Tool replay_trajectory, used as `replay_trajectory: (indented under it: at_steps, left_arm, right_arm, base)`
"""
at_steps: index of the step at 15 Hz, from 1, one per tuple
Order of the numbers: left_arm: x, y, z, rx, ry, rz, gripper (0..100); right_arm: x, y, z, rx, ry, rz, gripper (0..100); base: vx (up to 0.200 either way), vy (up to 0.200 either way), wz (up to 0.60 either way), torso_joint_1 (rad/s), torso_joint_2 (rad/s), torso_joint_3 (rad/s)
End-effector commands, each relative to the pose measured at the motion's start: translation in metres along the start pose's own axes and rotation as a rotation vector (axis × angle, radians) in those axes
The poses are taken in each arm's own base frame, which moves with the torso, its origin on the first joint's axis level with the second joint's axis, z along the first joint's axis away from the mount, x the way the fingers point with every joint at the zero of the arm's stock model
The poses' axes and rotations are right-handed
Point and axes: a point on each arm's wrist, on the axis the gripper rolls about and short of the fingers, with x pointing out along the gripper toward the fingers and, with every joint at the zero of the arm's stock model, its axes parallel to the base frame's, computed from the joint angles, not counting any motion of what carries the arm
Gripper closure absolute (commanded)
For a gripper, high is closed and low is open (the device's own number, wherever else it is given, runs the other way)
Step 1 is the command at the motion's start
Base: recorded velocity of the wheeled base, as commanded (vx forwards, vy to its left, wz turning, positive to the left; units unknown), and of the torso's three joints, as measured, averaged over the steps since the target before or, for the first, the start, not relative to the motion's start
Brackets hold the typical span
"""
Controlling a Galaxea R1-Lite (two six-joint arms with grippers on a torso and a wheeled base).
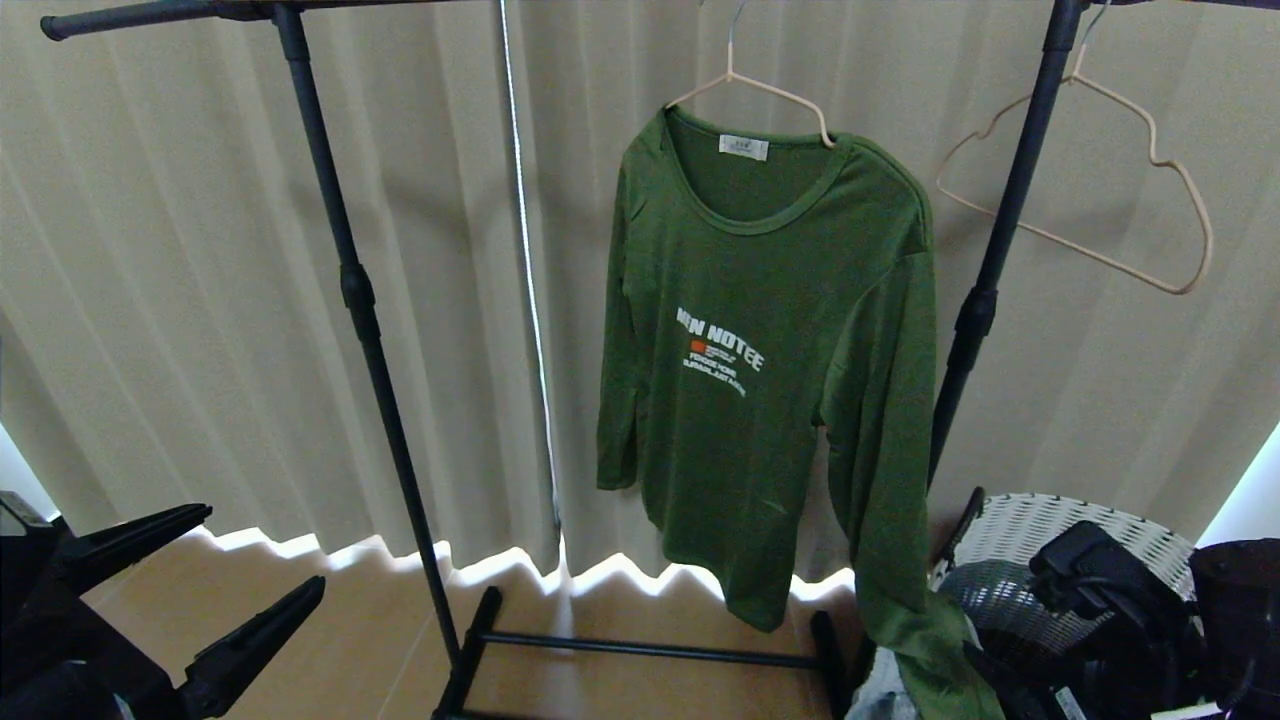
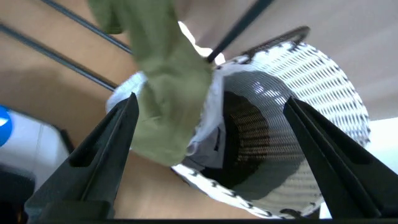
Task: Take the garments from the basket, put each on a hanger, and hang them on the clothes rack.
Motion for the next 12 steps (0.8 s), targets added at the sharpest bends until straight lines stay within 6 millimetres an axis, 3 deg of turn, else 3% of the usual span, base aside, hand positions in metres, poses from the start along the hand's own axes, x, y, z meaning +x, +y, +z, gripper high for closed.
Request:
replay_trajectory:
  at_steps: [1,4,12]
  left_arm:
    - [0.0,0.0,0.0,0.0,0.0,0.0,0]
    - [0.0,0.0,-0.001,-0.001,0.003,-0.003,0]
    - [0.0,0.0,0.0,0.002,-0.001,-0.001,0]
  right_arm:
    - [0.018,-0.009,0.002,0.026,0.059,-0.01,0]
    - [0.034,-0.005,0.001,0.023,0.093,0.043,0]
    - [0.082,0.005,0.021,-0.01,-0.022,0.032,0]
  base:
    - [0.0,0.0,0.0,0.0,0.0,0.0]
    - [0.0,0.0,0.0,0.0,0.0,0.0]
    - [0.0,0.0,0.0,0.0,0.0,0.0]
